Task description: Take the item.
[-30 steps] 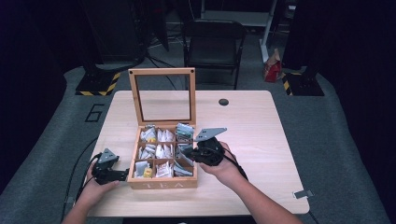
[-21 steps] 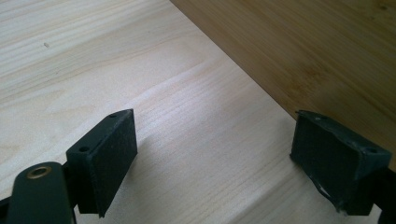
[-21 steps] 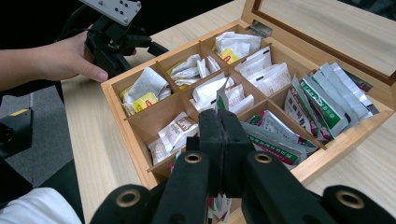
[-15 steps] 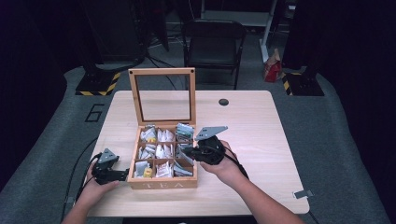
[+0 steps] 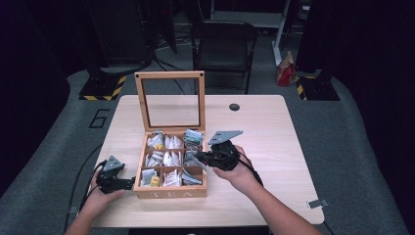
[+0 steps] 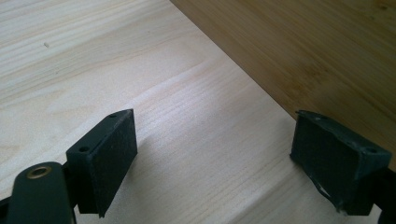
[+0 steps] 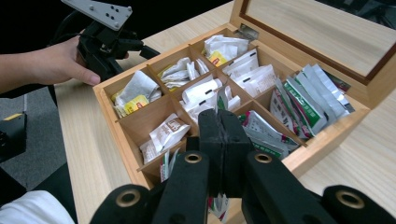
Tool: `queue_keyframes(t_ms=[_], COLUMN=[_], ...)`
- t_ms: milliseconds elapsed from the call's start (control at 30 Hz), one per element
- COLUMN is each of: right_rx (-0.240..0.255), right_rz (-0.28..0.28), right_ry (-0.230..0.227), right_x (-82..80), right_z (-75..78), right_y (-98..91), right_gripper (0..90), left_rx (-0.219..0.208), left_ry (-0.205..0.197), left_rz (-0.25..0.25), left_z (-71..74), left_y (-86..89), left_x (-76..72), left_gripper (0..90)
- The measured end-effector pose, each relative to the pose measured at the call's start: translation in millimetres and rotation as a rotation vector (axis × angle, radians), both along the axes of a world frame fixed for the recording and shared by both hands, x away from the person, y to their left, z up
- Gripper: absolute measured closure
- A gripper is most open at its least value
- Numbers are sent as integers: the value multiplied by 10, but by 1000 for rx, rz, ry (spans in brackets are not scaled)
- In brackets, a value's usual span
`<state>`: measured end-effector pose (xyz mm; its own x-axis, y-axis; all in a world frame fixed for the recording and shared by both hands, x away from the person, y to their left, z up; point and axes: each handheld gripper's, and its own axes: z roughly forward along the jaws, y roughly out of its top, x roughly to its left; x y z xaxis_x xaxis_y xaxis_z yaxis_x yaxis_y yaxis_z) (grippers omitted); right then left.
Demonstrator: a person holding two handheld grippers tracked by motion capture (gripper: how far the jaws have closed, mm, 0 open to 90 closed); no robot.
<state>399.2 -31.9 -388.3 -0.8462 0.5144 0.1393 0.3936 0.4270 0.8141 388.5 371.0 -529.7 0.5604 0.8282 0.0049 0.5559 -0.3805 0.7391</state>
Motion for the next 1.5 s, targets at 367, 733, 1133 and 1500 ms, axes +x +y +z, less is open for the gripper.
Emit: queue_keyframes(t_ms=[367, 733, 1133, 1500], right_rx=[3, 5, 12, 13], right_rz=[-47, -97, -161, -218], right_ry=[-12, -23, -31, -38], right_x=[52, 99, 153, 191], right_z=[30, 57, 58, 51], right_y=[-184, -373, -598, -838], right_gripper=[898, 898, 898, 898], left_rx=[-1, -1, 0, 1], left_ry=[-1, -1, -1, -1], left_rz=[1, 1, 1, 0], left_z=[-1, 0, 0, 0], left_y=[-1, -1, -1, 0], left_x=[0, 0, 0, 0], left_gripper=[139, 139, 139, 139])
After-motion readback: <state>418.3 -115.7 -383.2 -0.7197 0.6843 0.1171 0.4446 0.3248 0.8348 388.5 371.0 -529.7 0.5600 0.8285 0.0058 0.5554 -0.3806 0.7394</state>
